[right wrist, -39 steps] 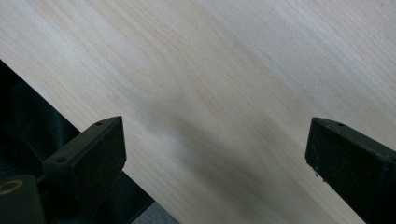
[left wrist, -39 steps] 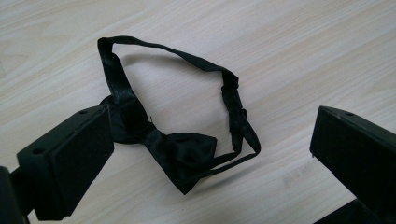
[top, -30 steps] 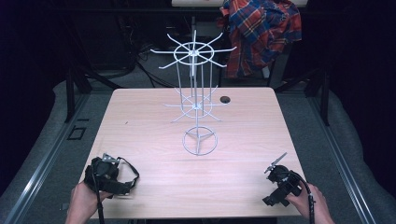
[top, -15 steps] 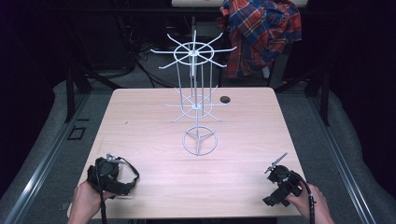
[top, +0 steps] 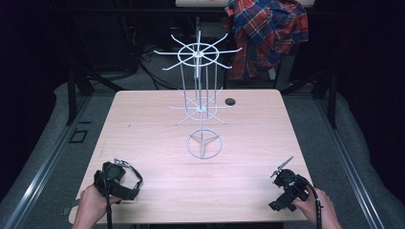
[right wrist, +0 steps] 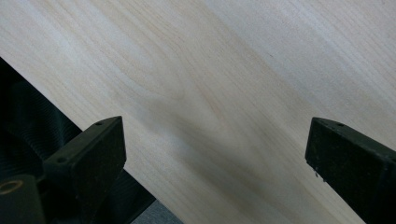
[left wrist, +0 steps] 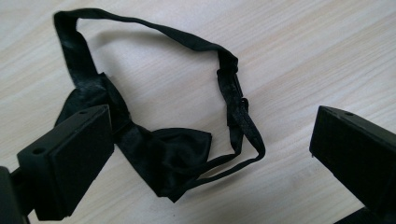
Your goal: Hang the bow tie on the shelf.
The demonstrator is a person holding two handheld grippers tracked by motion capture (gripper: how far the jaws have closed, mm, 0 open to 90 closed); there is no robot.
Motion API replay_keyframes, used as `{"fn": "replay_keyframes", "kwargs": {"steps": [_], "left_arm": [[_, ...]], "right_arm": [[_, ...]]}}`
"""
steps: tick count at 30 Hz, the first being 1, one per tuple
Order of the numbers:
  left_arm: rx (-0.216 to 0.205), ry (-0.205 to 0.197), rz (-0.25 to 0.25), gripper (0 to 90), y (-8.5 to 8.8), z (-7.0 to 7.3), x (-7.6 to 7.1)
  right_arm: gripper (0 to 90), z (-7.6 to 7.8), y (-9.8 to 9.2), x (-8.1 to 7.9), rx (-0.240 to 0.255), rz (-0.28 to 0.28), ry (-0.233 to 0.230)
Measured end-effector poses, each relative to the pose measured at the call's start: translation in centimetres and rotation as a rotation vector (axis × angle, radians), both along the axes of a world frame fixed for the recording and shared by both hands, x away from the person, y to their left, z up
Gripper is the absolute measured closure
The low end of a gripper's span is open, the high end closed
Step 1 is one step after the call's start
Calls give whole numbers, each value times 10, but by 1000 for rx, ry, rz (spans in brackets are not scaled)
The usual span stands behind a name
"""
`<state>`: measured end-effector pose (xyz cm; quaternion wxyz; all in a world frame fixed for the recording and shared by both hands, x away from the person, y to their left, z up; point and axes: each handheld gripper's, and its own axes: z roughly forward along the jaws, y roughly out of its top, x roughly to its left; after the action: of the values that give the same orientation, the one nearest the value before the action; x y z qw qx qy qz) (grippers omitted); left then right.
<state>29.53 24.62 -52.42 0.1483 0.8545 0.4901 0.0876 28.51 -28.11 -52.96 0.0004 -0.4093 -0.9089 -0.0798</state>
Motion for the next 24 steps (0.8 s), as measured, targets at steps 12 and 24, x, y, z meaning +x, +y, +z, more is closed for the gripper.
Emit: {"fn": "replay_keyframes", "kwargs": {"steps": [12, 24], "left_arm": [[81, 94, -46, 376, -11, -16, 3], [82, 118, -37, 655, -7, -19, 5]], "right_arm": [[47, -2, 1, 0, 3, -1, 12], [48, -4, 1, 0, 6, -10, 4]]}}
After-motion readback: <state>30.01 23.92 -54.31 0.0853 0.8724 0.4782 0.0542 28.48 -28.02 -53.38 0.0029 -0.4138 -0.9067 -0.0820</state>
